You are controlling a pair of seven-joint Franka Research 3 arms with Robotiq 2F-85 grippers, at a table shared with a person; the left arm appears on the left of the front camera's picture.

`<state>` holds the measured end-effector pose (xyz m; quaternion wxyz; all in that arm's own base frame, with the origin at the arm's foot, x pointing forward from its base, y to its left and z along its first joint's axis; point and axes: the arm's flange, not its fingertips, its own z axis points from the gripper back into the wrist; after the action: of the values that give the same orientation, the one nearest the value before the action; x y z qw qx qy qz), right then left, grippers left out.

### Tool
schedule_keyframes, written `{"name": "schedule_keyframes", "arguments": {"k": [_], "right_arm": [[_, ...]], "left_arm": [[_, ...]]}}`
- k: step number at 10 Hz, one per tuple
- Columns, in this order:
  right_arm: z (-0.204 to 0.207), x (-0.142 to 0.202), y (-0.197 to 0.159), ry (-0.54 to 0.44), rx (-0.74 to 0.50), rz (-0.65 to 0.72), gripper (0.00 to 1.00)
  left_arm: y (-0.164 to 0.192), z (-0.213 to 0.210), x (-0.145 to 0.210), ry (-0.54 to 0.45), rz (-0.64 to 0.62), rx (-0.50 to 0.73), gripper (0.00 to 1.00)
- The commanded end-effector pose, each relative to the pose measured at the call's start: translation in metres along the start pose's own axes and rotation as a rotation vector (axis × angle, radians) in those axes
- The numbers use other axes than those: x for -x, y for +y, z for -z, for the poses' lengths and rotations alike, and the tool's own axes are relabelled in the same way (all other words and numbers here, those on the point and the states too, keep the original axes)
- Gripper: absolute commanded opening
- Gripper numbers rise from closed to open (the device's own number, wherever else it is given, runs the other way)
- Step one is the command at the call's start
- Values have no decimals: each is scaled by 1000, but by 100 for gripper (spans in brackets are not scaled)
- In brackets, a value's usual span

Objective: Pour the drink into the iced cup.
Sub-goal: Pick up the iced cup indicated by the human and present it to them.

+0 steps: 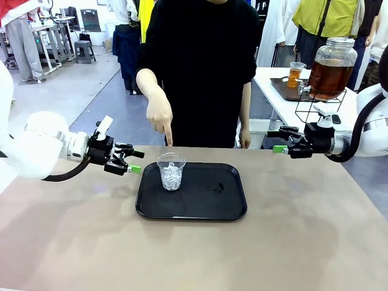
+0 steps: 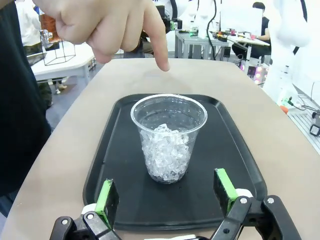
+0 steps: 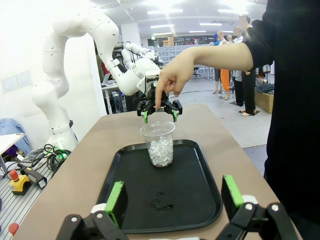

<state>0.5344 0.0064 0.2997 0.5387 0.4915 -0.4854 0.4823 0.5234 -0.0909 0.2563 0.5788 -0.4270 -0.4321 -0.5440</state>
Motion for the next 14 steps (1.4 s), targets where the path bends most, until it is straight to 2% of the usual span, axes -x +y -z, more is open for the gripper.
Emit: {"name": "schedule_keyframes", "arguments": {"k": [1,3,8,14], "right_arm": [[2,-3,-1,1,-4,-3,100],[2,-3,-1,1,-4,-3,100],[2,-3,-1,1,-4,-3,100],[2,-3,-1,1,-4,-3,100]], "left_arm": [[-1,-1,1,1,-4,-14,100],[0,0,1,3,-1,-3,100],[18,30,11,4,5,5,100],[22,62,24,-23,-21,46,100]]}}
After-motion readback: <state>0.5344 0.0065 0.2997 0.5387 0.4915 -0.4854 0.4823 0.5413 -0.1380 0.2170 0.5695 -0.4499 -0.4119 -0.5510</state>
